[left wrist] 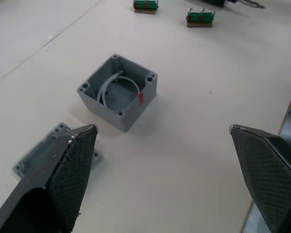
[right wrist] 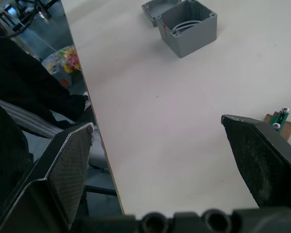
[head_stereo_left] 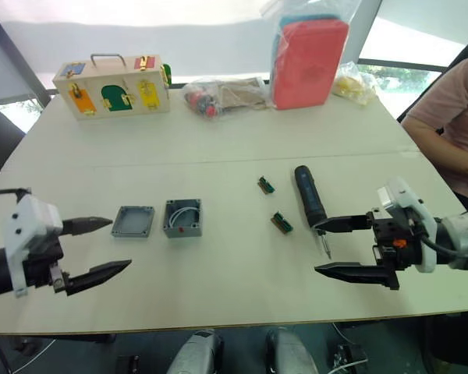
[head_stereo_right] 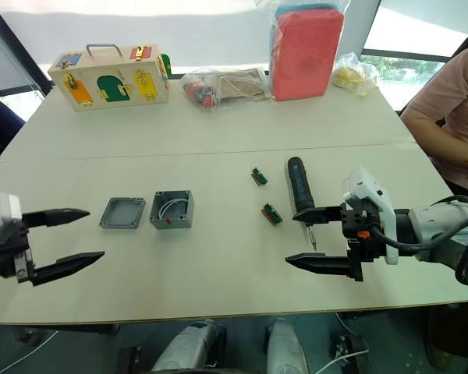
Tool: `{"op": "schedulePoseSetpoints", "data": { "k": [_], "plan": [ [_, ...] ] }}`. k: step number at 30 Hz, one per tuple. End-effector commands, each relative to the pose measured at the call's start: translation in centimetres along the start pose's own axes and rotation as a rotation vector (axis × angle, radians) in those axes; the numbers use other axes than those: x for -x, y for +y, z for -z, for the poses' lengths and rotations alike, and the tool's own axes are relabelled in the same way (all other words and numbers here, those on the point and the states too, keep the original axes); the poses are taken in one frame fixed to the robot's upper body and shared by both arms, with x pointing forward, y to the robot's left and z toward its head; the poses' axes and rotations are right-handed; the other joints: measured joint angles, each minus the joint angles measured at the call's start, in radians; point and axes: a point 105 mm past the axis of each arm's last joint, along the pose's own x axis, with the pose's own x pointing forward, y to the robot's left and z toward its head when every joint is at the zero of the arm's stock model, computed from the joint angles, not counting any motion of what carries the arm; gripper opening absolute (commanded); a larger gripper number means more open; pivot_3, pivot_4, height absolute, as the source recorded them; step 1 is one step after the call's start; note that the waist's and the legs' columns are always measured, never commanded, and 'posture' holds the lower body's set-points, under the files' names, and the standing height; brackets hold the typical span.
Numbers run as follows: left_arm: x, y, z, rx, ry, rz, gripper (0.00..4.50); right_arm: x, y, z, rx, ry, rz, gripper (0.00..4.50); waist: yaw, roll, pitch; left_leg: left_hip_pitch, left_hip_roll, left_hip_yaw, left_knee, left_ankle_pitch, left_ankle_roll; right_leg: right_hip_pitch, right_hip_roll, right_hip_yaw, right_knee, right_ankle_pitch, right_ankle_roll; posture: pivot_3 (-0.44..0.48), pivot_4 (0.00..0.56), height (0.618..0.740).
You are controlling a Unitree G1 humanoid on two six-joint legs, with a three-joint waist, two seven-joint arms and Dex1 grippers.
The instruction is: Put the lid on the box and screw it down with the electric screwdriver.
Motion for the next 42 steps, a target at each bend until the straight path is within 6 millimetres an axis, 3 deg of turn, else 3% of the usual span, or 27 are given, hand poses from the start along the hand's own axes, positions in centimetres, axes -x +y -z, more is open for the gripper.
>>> {"op": "schedulePoseSetpoints", "data": {
  "k": [1, 6, 11, 15, 18, 29, 32, 36, 41, 42],
  "plan": [
    [-1.6, 0.6, 0.7, -0.085, 0.043, 0.074, 4.48, -0.6, 0.3, -1.2, 0.07, -0.02, -0.031, 4.5, -0.001, 0.0, 0.0, 0.0, 0.0, 0.0, 0.0, 0.0, 0.0, 0.0, 0.0, 0.0, 0.0, 0.0, 0.0, 0.0, 0.15, 0.74],
    [-5.3, 2.3, 1.7, -0.183, 0.037, 0.219, 4.48, -2.1, 0.7, -1.8, 0.122, -0.02, -0.09, 4.5, 0.002, 0.0, 0.0, 0.001, 0.0, 0.0, -0.001, 0.0, 0.0, 0.0, 0.0, 0.0, 0.0, 0.0, 0.0, 0.0, 0.15, 0.74],
    [-7.7, 3.9, 2.3, -0.274, 0.048, 0.309, 4.48, -3.0, 1.0, -2.2, 0.15, -0.036, -0.114, 4.5, -0.005, 0.0, 0.0, 0.0, -0.001, 0.0, 0.0, 0.004, -0.006, -0.001, 0.0, 0.0, 0.0, 0.002, 0.003, 0.0, 0.15, 0.74],
    [-10.6, 4.3, 2.3, -0.334, 0.049, 0.431, 4.48, -4.5, 1.4, -2.9, 0.192, -0.084, -0.098, 4.5, -0.001, -0.002, 0.0, -0.001, -0.002, -0.001, 0.001, 0.005, -0.007, -0.001, 0.0, 0.0, 0.001, 0.002, 0.003, 0.0, 0.15, 0.74],
    [-12.2, 4.2, 2.3, -0.373, 0.046, 0.487, 4.48, -5.6, 0.6, -3.0, 0.234, -0.103, -0.019, 4.5, -0.004, -0.002, 0.0, -0.001, -0.002, -0.001, 0.001, 0.005, -0.008, -0.001, 0.0, 0.0, 0.001, 0.002, 0.004, 0.0, 0.15, 0.74],
    [-13.0, 3.2, 3.4, -0.42, 0.088, 0.591, 4.48, -6.5, -0.1, -3.0, 0.28, -0.134, 0.093, 4.5, -0.004, -0.002, 0.0, -0.001, -0.002, -0.002, 0.005, 0.005, -0.007, -0.001, 0.001, 0.0, 0.003, 0.003, 0.004, 0.0, 0.15, 0.74],
    [-12.9, 3.2, 3.4, -0.421, 0.09, 0.59, 3.75, -6.5, 0.0, -2.7, 0.273, -0.128, 0.088, 4.5, -0.002, -0.002, 0.0, -0.001, -0.002, -0.002, 0.007, 0.005, -0.007, -0.001, 0.001, 0.0, 0.004, 0.003, 0.004, 0.0, 0.15, 0.74],
    [-13.3, 3.2, 3.7, -0.426, 0.097, 0.576, 1.96, -6.5, 0.1, -2.6, 0.27, -0.128, 0.086, 4.5, -0.004, -0.002, 0.0, -0.002, -0.002, -0.002, 0.009, 0.004, -0.006, 0.0, 0.001, 0.0, 0.004, 0.003, 0.004, 0.0, 0.15, 0.74],
    [-14.2, 3.1, 4.3, -0.443, 0.103, 0.55, 0.15, -6.5, 0.0, -2.6, 0.266, -0.132, 0.091, 4.5, -0.003, -0.002, 0.0, -0.002, -0.002, -0.002, 0.009, 0.004, -0.006, 0.0, 0.001, 0.0, 0.004, 0.003, 0.005, 0.0, 0.15, 0.74],
    [-14.5, 3.0, 4.5, -0.444, 0.104, 0.548, 0.02, -6.5, 0.0, -2.7, 0.265, -0.132, 0.093, 4.5, -0.003, -0.002, 0.0, -0.002, -0.002, -0.002, 0.009, 0.004, -0.006, 0.0, 0.001, 0.0, 0.004, 0.003, 0.005, 0.0, 0.15, 0.74]
  ]
}}
